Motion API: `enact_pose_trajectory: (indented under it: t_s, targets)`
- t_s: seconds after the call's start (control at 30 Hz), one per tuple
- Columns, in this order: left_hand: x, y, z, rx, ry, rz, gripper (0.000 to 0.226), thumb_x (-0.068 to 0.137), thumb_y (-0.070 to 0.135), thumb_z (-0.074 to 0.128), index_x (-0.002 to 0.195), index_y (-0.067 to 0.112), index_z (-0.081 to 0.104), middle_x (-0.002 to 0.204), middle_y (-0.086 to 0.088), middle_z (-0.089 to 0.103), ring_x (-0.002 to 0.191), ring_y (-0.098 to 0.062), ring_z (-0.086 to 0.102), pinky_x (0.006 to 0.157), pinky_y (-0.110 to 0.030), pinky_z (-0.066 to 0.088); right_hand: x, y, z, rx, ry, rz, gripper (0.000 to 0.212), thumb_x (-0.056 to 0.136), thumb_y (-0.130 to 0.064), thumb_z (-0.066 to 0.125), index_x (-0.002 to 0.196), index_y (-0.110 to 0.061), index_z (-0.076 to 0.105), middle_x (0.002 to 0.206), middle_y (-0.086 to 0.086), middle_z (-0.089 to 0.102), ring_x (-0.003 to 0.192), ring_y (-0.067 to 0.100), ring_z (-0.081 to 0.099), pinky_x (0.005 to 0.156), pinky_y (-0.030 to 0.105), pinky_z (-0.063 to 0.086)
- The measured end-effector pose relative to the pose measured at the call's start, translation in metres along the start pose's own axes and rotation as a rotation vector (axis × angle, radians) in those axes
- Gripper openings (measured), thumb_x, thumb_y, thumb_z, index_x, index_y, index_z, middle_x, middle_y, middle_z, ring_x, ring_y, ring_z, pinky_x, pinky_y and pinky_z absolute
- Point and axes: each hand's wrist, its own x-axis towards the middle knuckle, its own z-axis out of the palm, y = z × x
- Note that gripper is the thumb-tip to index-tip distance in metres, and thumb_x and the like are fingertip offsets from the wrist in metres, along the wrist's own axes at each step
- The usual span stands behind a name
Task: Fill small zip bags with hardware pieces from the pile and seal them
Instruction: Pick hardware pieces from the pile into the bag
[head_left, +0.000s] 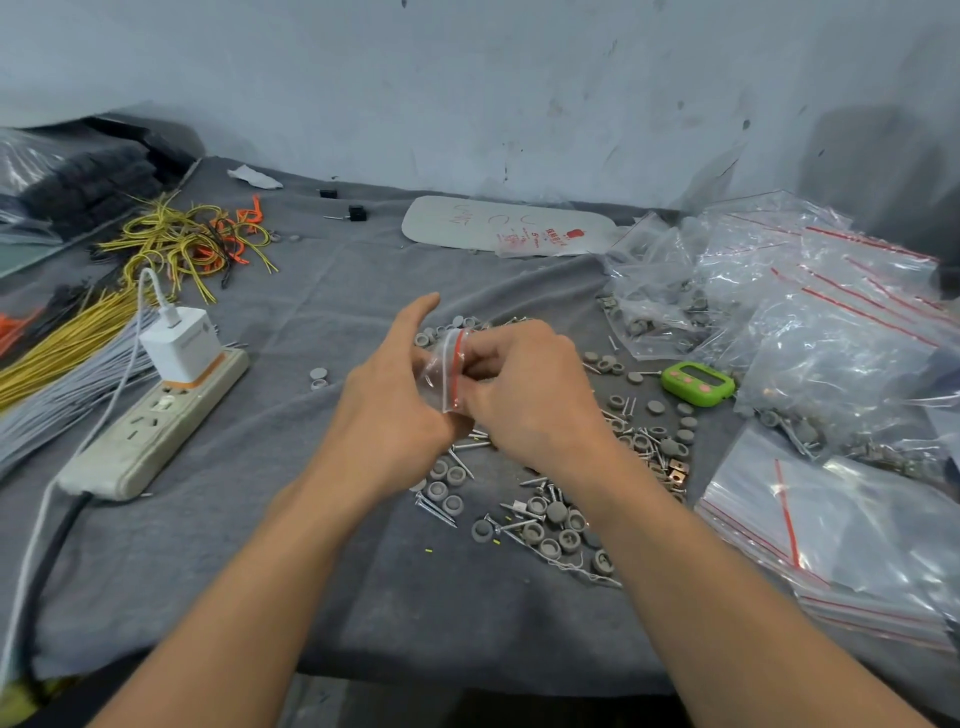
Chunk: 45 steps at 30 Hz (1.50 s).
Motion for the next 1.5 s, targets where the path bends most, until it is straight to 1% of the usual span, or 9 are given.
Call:
enact_pose_trajectory:
  t_s: [0.13, 0.2, 0.3, 0.47, 0.77, 0.93, 1.0, 1.23, 1.5]
  targets:
    - [0.001, 0.000, -0.004, -0.011, 0.033, -0.026, 0.101, 0.069, 0.020, 0.086, 0.150, 0.048, 0.031, 0.094, 0.013, 0.070, 0.084, 0.005, 0.060, 0.065, -0.006, 0.040, 0.001, 0.005, -0.010, 0.164, 0.234, 0.030, 0.017, 0.080, -0.012, 0.078, 0.076, -0.029, 0.080, 0.070, -0.020, 0.074, 0.068, -0.004, 0.070, 0.067, 0.018, 0.056]
    - [0.002, 0.000, -0.005, -0.015, 0.043, -0.033, 0.102, 0.070, 0.021, 0.087, 0.149, 0.049, 0.030, 0.089, 0.015, 0.071, 0.081, 0.005, 0.060, 0.063, -0.005, 0.040, 0.001, 0.012, -0.018, 0.016, 0.353, 0.102, 0.017, 0.082, -0.018, 0.076, 0.074, -0.033, 0.078, 0.069, -0.021, 0.073, 0.069, -0.001, 0.070, 0.070, 0.023, 0.059]
    - [0.002, 0.000, -0.005, -0.037, 0.054, -0.030, 0.102, 0.070, 0.020, 0.086, 0.150, 0.048, 0.030, 0.084, 0.022, 0.070, 0.081, 0.009, 0.059, 0.064, -0.002, 0.038, -0.001, 0.020, -0.019, -0.334, 0.169, 0.269, 0.010, 0.083, -0.029, 0.074, 0.079, -0.038, 0.077, 0.080, -0.014, 0.076, 0.084, 0.015, 0.072, 0.081, 0.035, 0.060]
    - [0.002, 0.000, -0.007, -0.047, 0.068, -0.030, 0.100, 0.069, 0.018, 0.084, 0.150, 0.045, 0.033, 0.083, 0.024, 0.070, 0.082, 0.011, 0.059, 0.067, -0.002, 0.038, -0.016, 0.018, 0.016, -0.469, -0.327, 0.191, 0.013, 0.077, -0.026, 0.073, 0.081, -0.038, 0.076, 0.087, -0.007, 0.076, 0.089, 0.020, 0.072, 0.084, 0.035, 0.059]
    - [0.002, -0.002, -0.012, -0.058, 0.066, -0.037, 0.099, 0.070, 0.021, 0.083, 0.150, 0.047, 0.031, 0.086, 0.020, 0.071, 0.084, 0.009, 0.061, 0.067, -0.005, 0.039, -0.017, 0.027, 0.021, -0.486, -0.249, 0.126, 0.014, 0.084, -0.032, 0.070, 0.096, -0.034, 0.078, 0.092, -0.001, 0.077, 0.092, 0.027, 0.071, 0.084, 0.038, 0.058]
    - [0.003, -0.002, -0.010, -0.052, 0.073, -0.046, 0.100, 0.070, 0.021, 0.084, 0.148, 0.051, 0.030, 0.090, 0.015, 0.070, 0.084, 0.000, 0.063, 0.070, -0.014, 0.043, 0.000, 0.031, -0.019, -0.136, 0.151, 0.175, 0.007, 0.081, -0.030, 0.082, 0.084, -0.036, 0.080, 0.068, -0.021, 0.072, 0.069, -0.004, 0.069, 0.070, 0.020, 0.056]
    - [0.004, -0.002, -0.007, -0.039, 0.056, -0.044, 0.101, 0.070, 0.023, 0.085, 0.148, 0.052, 0.028, 0.097, 0.013, 0.070, 0.093, -0.008, 0.063, 0.073, -0.020, 0.043, 0.003, 0.027, -0.028, 0.071, 0.273, 0.103, 0.007, 0.082, -0.025, 0.082, 0.082, -0.032, 0.081, 0.070, -0.020, 0.073, 0.069, -0.002, 0.070, 0.067, 0.022, 0.057]
    - [0.002, -0.003, 0.001, 0.028, 0.016, 0.035, 0.097, 0.071, 0.024, 0.082, 0.150, 0.046, 0.031, 0.096, 0.017, 0.071, 0.092, -0.008, 0.062, 0.074, -0.002, 0.038, -0.001, 0.013, -0.008, 0.028, 0.046, -0.015, 0.013, 0.079, -0.026, 0.083, 0.087, -0.035, 0.084, 0.049, -0.017, 0.055, 0.049, 0.002, 0.049, 0.049, 0.010, 0.035]
    - [-0.002, 0.000, 0.004, 0.007, -0.010, 0.070, 0.103, 0.065, 0.018, 0.087, 0.150, 0.045, 0.035, 0.087, 0.019, 0.069, 0.081, 0.017, 0.058, 0.067, 0.000, 0.036, 0.004, 0.012, -0.003, -0.124, -0.115, -0.011, 0.005, 0.085, -0.035, 0.079, 0.086, -0.032, 0.083, 0.047, -0.021, 0.055, 0.051, -0.003, 0.052, 0.049, 0.010, 0.036]
